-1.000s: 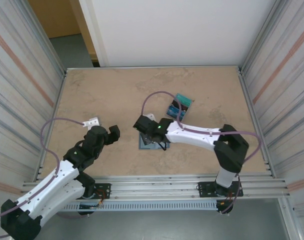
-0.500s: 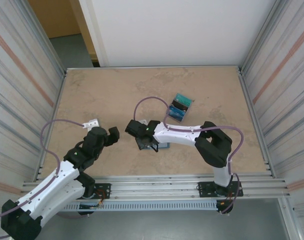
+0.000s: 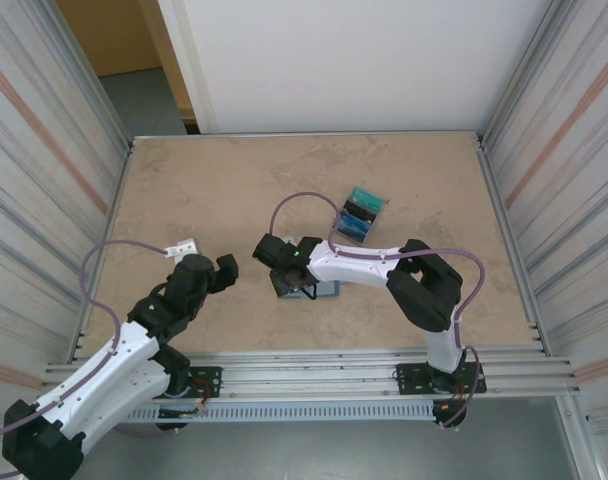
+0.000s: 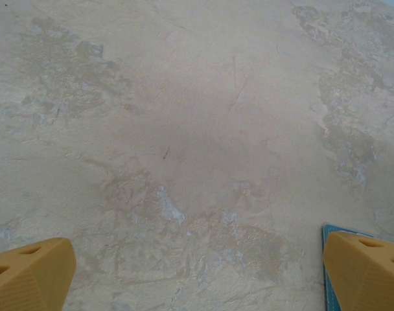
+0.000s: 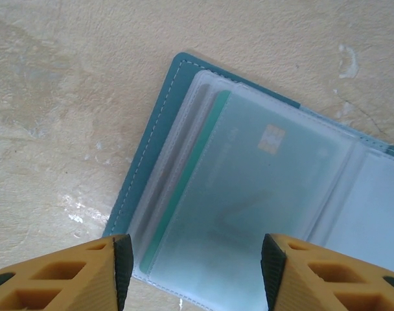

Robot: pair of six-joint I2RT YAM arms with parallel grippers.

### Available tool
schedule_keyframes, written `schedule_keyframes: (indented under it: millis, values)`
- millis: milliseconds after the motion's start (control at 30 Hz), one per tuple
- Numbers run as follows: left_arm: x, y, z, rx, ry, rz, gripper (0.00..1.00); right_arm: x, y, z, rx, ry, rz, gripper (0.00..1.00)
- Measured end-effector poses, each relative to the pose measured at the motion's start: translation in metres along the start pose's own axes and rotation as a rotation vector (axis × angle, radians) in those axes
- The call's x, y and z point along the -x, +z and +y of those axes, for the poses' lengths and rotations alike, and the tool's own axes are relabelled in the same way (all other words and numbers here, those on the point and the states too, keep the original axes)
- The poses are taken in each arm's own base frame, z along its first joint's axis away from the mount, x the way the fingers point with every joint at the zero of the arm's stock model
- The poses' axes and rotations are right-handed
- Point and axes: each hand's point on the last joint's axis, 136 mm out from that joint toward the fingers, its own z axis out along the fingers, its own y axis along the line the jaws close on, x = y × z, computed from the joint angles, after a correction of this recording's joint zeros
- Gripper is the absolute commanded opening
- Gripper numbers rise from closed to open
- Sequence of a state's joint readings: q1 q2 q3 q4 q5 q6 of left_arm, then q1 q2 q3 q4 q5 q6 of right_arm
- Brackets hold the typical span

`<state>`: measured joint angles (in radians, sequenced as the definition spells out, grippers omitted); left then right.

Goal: Take the credit cards out of the card holder

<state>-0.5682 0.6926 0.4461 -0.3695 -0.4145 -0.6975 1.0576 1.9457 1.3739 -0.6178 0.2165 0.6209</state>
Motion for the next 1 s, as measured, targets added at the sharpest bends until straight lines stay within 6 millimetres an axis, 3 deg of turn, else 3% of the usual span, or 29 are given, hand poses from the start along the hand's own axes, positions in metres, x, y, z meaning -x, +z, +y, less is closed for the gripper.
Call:
schedule_keyframes:
  millis: [633,1000]
  values:
    - [0.000,0.001,0.001,0.004,-0.002,0.002,0.99,-0.007,0.013,-0.002,0.011,0.009,0.024,0.47]
    - [0.000,0.001,0.001,0.001,-0.001,0.004,0.99,-0.007,0.013,-0.005,0.051,0.038,0.019,0.27]
